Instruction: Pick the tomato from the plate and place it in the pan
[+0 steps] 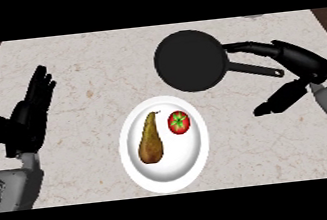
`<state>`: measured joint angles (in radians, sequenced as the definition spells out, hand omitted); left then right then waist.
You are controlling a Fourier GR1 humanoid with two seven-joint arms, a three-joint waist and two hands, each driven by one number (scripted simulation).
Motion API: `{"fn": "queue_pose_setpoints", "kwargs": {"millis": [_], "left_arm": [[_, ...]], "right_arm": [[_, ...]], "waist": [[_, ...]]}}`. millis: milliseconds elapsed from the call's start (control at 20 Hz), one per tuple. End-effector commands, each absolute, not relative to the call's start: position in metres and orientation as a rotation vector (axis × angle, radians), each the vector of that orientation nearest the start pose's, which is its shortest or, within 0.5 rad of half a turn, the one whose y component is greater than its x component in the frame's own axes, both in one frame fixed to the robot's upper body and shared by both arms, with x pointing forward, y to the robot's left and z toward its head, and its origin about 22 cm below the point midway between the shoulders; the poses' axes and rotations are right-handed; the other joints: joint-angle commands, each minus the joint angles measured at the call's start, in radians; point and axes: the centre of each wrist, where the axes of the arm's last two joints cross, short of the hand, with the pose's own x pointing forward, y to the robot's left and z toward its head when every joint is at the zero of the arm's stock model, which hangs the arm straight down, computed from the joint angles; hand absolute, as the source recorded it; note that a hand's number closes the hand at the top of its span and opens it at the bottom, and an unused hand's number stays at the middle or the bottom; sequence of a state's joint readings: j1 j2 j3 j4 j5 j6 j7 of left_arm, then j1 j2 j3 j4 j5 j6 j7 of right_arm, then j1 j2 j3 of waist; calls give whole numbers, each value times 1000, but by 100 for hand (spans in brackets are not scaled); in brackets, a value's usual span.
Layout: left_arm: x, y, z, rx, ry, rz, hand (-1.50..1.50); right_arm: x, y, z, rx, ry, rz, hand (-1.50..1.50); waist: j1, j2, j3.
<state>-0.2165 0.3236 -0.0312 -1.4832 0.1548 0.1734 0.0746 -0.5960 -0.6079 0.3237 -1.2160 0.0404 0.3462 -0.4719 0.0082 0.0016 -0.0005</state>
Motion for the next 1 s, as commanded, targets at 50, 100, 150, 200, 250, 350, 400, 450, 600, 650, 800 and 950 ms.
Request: {"fn": "queue_pose_setpoints", "kwargs": {"millis": [50,100,150,200,250,350,400,450,600,650,800,950], "left_arm": [[290,275,41,193,-1616,-55,0],[298,268,45,210,-1626,-48,0],[302,276,63,186,-1619,-43,0],[293,281,43,196,-1624,-41,0],[300,270,60,219,-1611,-45,0],[300,266,50,210,-1618,-48,0],[288,264,46,210,-1612,-64,0],[294,259,46,198,-1622,-45,0],[286,274,53,183,-1615,-72,0],[303,275,55,194,-1615,-41,0],[291,281,47,183,-1596,-43,0],[304,273,50,185,-1611,-62,0]], "right_arm": [[375,-258,185,-68,-1756,1455,-150],[377,-242,204,-70,-1739,1471,-150],[371,-235,195,-54,-1709,1487,-150],[377,-237,209,-63,-1721,1455,-150],[367,-232,220,-55,-1730,1466,-150],[371,-212,216,-95,-1740,1487,-150],[368,-208,230,-107,-1757,1518,-150],[372,-178,225,-121,-1766,1516,-150],[362,-169,225,-102,-1764,1506,-150],[371,-162,233,-95,-1752,1511,-150],[359,-137,205,5,-1707,1546,-150],[356,-139,219,106,-1696,1578,-150]], "waist": [[0,-3,-2],[-4,-3,-2],[-8,-5,-1],[-4,-3,-1],[-11,-6,0],[-6,-3,0],[-4,-4,0],[1,-2,0],[-4,-4,0],[-4,-2,0],[-3,-3,0],[-10,-2,0]]}}
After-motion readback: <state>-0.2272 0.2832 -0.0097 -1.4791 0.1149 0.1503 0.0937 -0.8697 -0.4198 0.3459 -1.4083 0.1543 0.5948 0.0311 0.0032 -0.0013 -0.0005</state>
